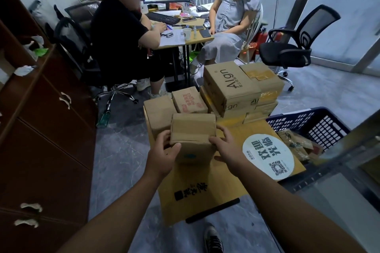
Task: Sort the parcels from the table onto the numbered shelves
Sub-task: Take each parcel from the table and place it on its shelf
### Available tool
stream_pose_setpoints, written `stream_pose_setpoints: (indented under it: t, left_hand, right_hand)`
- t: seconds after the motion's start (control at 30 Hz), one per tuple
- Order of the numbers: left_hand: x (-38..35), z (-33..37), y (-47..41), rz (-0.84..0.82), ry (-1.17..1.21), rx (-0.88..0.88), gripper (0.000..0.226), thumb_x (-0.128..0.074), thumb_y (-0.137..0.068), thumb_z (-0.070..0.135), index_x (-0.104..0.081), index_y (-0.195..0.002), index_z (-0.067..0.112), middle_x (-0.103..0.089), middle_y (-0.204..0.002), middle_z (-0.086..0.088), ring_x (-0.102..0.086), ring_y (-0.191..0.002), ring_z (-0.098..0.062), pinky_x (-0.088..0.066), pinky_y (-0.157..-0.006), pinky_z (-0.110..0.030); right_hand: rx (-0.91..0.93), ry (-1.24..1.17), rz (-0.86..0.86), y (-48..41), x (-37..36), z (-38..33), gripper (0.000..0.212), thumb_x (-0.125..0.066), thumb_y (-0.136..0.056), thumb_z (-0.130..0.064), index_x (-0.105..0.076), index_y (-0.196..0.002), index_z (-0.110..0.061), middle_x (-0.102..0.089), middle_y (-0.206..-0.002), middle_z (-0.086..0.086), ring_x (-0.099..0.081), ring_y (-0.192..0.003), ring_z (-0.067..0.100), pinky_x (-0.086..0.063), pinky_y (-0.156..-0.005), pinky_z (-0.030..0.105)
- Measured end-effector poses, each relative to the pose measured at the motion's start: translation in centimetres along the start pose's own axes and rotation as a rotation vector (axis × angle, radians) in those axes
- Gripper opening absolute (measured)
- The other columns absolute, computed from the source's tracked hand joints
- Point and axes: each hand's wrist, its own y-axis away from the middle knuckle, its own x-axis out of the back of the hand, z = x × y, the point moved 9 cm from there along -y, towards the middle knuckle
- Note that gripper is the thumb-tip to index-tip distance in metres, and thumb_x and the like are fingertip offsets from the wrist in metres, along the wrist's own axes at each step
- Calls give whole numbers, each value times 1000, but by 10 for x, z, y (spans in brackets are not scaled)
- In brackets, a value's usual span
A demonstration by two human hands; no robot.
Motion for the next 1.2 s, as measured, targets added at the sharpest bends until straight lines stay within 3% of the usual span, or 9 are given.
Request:
stream_pose_setpoints:
  t: [0.3, 0.47, 0.53, 0.6, 0.7, 0.8, 0.97, 1.07, 1.2]
  left_hand:
    - [-3, -6, 10, -71, -45, 27, 67, -64, -88, 47, -33, -147, 34, -52, -132, 0, -56, -113, -18, -49, -80, -24]
    - [1, -1, 7, -70, 4, 4, 63, -69, -86, 24, -36, -138, 34, -51, -129, 6, -54, -110, -12, -47, -74, -15]
    - [4, -6, 8, -83, 22, 0, 73, -72, -80, 31, -32, -141, 37, -50, -131, 7, -55, -114, -13, -51, -83, -21]
    - [5, -16, 13, -120, 8, 35, 90, -72, -74, 44, -21, -148, 40, -50, -131, 4, -56, -113, -15, -53, -88, -34]
    - [-2, -26, 25, -199, -64, 80, 92, -73, -83, 42, -12, -153, 38, -52, -123, 0, -58, -104, -12, -49, -75, -22]
    - [-10, -36, 34, -230, -132, 85, 85, -67, -88, 44, -12, -153, 38, -54, -125, -3, -57, -105, -15, -48, -76, -20]
    - [-17, -55, 45, -297, -182, 148, 98, -70, -77, 58, -6, -150, 48, -45, -142, -3, -55, -117, -21, -53, -92, -40]
    - [-24, -67, 55, -378, -183, 204, 103, -75, -79, 47, -5, -154, 39, -44, -145, -1, -56, -114, -19, -53, -89, -34]
    - [-28, -73, 60, -423, -154, 185, 101, -78, -79, 32, -9, -153, 38, -44, -145, 1, -57, -114, -17, -55, -91, -35]
  right_hand:
    - [-32, 26, -3, 7, -2, 17, 60, -63, -96, -38, -33, -147, -42, -50, -136, 5, -57, -116, 27, -58, -85, 45]
    - [30, 17, -29, 7, -10, 10, 62, -65, -95, -15, -36, -145, -38, -58, -125, 10, -60, -110, 26, -54, -72, 30]
    - [63, -31, -45, 7, -10, 13, 60, -64, -93, -11, -41, -139, -39, -58, -129, 10, -59, -115, 28, -56, -74, 30]
    - [46, -64, -56, 10, -11, 21, 46, -63, -96, -19, -46, -134, -37, -59, -130, 9, -60, -114, 27, -56, -76, 33]
    - [-2, -16, -12, 18, -7, 37, 31, -52, -102, -40, -49, -132, -33, -56, -130, 4, -58, -108, 17, -49, -68, 24]
    - [-69, 32, 25, 17, -5, 63, 50, -48, -99, -55, -43, -144, -34, -52, -138, 4, -54, -116, 19, -43, -75, 28]
    - [-214, 168, 9, 18, -13, 97, 69, -62, -93, -51, -30, -152, -33, -56, -128, 6, -59, -110, 23, -53, -84, 37]
    - [-311, 138, -5, 20, -17, 119, 76, -71, -88, -47, -27, -149, -38, -59, -127, 8, -63, -106, 26, -57, -86, 46]
    - [-287, 66, 23, 26, -22, 122, 75, -76, -87, -34, -30, -147, -34, -61, -124, 9, -64, -104, 24, -57, -76, 41]
